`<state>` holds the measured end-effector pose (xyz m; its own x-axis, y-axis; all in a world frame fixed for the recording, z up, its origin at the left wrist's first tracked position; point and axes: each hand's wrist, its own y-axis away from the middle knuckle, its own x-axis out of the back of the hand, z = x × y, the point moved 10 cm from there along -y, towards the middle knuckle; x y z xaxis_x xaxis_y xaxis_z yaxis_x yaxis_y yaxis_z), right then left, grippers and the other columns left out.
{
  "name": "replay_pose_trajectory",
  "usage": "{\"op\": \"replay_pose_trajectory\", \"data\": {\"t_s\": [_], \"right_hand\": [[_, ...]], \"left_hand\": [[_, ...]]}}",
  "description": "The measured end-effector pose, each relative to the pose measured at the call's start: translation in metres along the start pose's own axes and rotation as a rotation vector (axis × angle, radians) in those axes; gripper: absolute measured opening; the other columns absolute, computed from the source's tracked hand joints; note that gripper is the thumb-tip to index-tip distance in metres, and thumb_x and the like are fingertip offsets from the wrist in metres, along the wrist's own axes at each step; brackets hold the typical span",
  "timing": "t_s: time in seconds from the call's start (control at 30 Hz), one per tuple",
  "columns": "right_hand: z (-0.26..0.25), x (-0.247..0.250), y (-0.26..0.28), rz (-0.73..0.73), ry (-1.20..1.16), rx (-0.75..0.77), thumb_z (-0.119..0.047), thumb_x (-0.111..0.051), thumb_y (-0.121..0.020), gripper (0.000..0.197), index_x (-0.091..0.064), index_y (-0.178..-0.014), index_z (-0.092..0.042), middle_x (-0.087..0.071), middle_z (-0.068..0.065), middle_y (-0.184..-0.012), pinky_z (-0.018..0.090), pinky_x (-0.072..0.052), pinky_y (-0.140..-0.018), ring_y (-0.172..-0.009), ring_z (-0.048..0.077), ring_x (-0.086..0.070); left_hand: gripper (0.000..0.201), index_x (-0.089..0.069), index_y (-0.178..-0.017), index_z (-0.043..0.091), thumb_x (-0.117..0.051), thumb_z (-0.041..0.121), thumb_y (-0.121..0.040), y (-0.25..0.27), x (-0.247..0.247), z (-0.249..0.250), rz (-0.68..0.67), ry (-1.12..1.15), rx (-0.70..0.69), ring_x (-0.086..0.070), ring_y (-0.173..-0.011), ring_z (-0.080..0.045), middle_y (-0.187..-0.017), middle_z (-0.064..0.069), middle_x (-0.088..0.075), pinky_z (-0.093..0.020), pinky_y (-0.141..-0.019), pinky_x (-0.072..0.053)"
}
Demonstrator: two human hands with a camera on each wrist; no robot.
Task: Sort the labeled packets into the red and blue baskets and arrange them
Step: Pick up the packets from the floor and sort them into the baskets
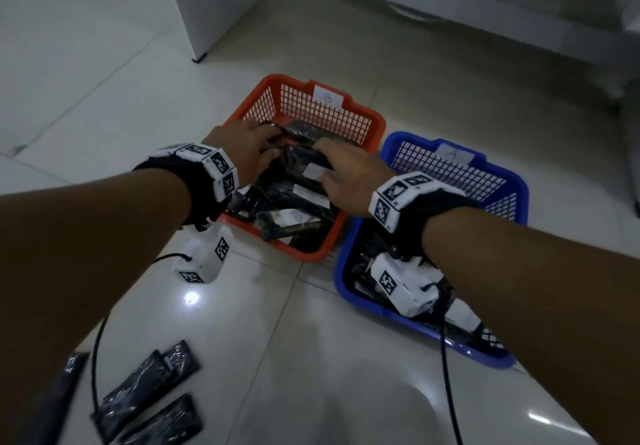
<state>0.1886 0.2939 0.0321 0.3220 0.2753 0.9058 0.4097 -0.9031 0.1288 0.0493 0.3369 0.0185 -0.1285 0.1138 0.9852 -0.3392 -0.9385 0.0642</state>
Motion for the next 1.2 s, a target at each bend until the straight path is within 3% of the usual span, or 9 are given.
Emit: {"op": "replay_pose_trajectory", "data": {"t_s": [0.13, 0.27, 0.37, 0.47, 0.67, 0.83, 0.97, 1.03, 1.2], "right_hand": [[-0.01, -0.027, -0.017, -0.05, 0.074, -0.04, -0.021, -0.047, -0.091, 0.049, -0.037, -0.14, -0.027, -0.049, 0.002, -0.138, 0.037, -0.037, -0.099, -0.122, 0.028, -0.049], [-0.024, -0.022, -0.03, 0.061, 0.262, -0.078, -0.029, -0.051, -0.087, 0.071, -0.022, -0.151, -0.023, -0.034, 0.001, -0.15, 0.048, -0.026, -0.108, -0.136, 0.023, -0.033], [-0.053, -0.017, -0.026, 0.194, 0.291, -0.003, -0.03, -0.053, -0.085, 0.069, -0.03, -0.148, -0.018, -0.037, 0.003, -0.147, 0.047, -0.031, -0.103, -0.133, 0.026, -0.036], [-0.093, -0.03, -0.012, 0.211, 0.252, 0.131, -0.033, -0.052, -0.087, 0.057, -0.043, -0.141, -0.018, -0.046, 0.004, -0.139, 0.046, -0.035, -0.101, -0.128, 0.026, -0.043], [-0.179, -0.118, 0.05, 0.022, 0.076, 0.41, -0.03, -0.058, -0.085, 0.038, -0.063, -0.119, -0.015, -0.063, 0.006, -0.119, 0.042, -0.047, -0.092, -0.11, 0.028, -0.058], [-0.213, -0.211, 0.084, -0.376, 0.098, 0.484, -0.028, -0.057, -0.09, 0.034, -0.059, -0.123, -0.022, -0.057, -0.002, -0.126, 0.039, -0.044, -0.095, -0.115, 0.021, -0.053], [-0.223, -0.254, 0.089, -0.533, 0.062, 0.43, -0.025, -0.069, -0.081, 0.061, -0.043, -0.137, -0.024, -0.05, -0.001, -0.134, 0.037, -0.045, -0.097, -0.119, 0.021, -0.05], [-0.218, -0.263, 0.087, -0.536, 0.051, 0.385, -0.024, -0.072, -0.078, 0.071, -0.037, -0.14, -0.024, -0.048, -0.001, -0.135, 0.038, -0.044, -0.097, -0.12, 0.021, -0.048], [-0.207, -0.265, 0.076, -0.506, 0.093, 0.352, -0.027, -0.071, -0.076, 0.068, -0.038, -0.136, -0.023, -0.054, 0.001, -0.126, 0.034, -0.042, -0.091, -0.114, 0.024, -0.05]], "left_hand": [[0.047, -0.047, -0.139, 0.016, -0.052, 0.031, -0.095, 0.028, 0.002, -0.023, 0.109, 0.031, 0.068, -0.05, -0.115, -0.039, -0.133, -0.017, -0.051, -0.049, -0.089, -0.043], [0.044, -0.054, -0.131, 0.015, -0.058, 0.034, -0.091, 0.074, 0.011, -0.04, 0.165, 0.029, 0.116, -0.053, -0.109, -0.039, -0.125, -0.017, -0.056, -0.049, -0.086, -0.043], [0.045, -0.055, -0.129, 0.017, -0.057, 0.038, -0.089, 0.119, 0.007, -0.054, 0.134, 0.032, 0.206, -0.054, -0.108, -0.035, -0.124, -0.014, -0.058, -0.048, -0.089, -0.041], [0.046, -0.053, -0.13, 0.02, -0.053, 0.044, -0.091, 0.174, -0.007, -0.067, 0.021, 0.003, 0.287, -0.053, -0.115, -0.03, -0.128, -0.008, -0.056, -0.046, -0.095, -0.04], [0.039, -0.057, -0.124, 0.029, -0.054, 0.048, -0.091, 0.292, -0.05, -0.085, -0.291, 0.034, 0.418, -0.056, -0.112, -0.022, -0.126, 0.003, -0.057, -0.036, -0.088, -0.046], [0.036, -0.061, -0.111, 0.028, -0.062, 0.051, -0.083, 0.345, -0.085, -0.079, -0.41, 0.074, 0.414, -0.059, -0.104, -0.02, -0.112, 0.005, -0.059, -0.031, -0.08, -0.049], [0.056, -0.053, -0.12, 0.027, -0.069, 0.055, -0.074, 0.353, -0.113, -0.084, -0.407, 0.121, 0.419, -0.057, -0.104, -0.022, -0.112, 0.003, -0.057, -0.034, -0.078, -0.049], [0.063, -0.048, -0.126, 0.027, -0.07, 0.054, -0.073, 0.35, -0.123, -0.086, -0.403, 0.151, 0.427, -0.058, -0.104, -0.023, -0.114, 0.002, -0.057, -0.036, -0.081, -0.05], [0.047, -0.057, -0.115, 0.021, -0.069, 0.042, -0.074, 0.34, -0.129, -0.097, -0.303, 0.234, 0.47, -0.061, -0.096, -0.025, -0.104, -0.002, -0.062, -0.037, -0.078, -0.052]]}}
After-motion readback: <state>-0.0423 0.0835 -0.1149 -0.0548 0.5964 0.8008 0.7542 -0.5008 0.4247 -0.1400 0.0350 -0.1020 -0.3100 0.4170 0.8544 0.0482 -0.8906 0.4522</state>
